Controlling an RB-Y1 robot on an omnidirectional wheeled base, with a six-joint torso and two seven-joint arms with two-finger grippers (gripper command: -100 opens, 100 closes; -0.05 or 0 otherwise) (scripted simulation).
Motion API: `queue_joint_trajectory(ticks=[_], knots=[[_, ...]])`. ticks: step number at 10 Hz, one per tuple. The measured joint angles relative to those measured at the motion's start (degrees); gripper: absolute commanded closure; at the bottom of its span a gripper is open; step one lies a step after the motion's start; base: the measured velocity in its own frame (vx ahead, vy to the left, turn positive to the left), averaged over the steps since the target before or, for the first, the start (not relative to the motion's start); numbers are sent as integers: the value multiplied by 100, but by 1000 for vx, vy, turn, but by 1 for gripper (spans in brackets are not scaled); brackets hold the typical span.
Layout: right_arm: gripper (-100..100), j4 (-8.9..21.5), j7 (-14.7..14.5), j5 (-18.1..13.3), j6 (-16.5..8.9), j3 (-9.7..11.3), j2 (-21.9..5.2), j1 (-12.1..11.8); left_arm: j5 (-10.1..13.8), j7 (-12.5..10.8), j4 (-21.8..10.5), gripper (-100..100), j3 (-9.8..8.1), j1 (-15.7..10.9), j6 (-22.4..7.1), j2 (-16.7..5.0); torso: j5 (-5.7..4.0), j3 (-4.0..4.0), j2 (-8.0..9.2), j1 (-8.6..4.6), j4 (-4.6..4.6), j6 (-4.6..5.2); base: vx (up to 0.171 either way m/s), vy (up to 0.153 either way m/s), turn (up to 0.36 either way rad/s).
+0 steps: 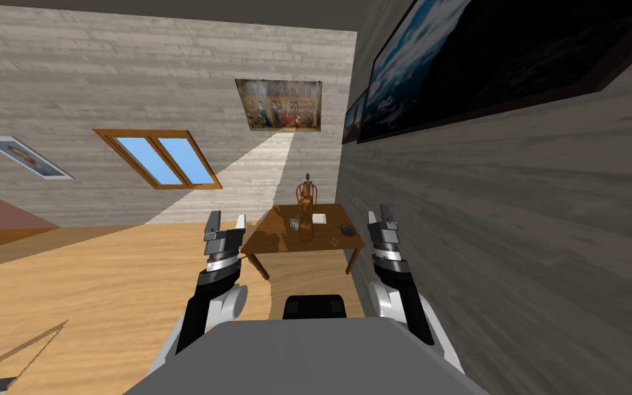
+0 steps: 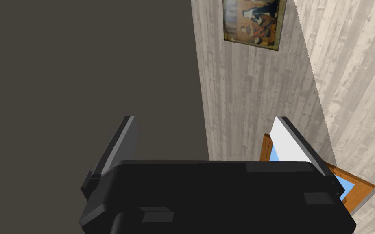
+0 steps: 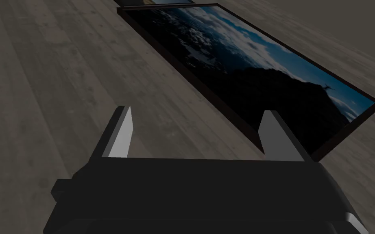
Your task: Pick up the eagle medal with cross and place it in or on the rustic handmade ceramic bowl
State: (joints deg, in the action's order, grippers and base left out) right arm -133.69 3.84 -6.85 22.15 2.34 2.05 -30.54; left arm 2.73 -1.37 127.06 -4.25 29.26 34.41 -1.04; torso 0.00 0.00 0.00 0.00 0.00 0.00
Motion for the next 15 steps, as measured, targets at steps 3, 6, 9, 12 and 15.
queue_joint_trajectory(ticks=[3,6,9,12,15], knots=[[-100,309,-87,-63,-24,72,-366,46,0,0,0,0,0,0,0,0,2,-1,-2,8,-1,-1,3,25,86],[-100,815,-190,-126,10,122,-816,124,0,0,0,0,0,0,0,0,2,-2,-3,9,-1,-2,6,31,125],[-100,1296,-314,-216,-15,226,-1137,180,0,0,0,0,0,0,0,0,1,-2,-3,6,-1,-1,7,22,91],[-100,1651,-481,-344,-97,391,-1417,223,0,0,0,0,0,0,0,0,2,-3,-4,9,-1,-1,9,22,76],[-100,2008,-553,-387,-22,432,-1594,219,0,0,0,0,0,0,0,0,1,-1,-2,3,0,0,7,10,59]])
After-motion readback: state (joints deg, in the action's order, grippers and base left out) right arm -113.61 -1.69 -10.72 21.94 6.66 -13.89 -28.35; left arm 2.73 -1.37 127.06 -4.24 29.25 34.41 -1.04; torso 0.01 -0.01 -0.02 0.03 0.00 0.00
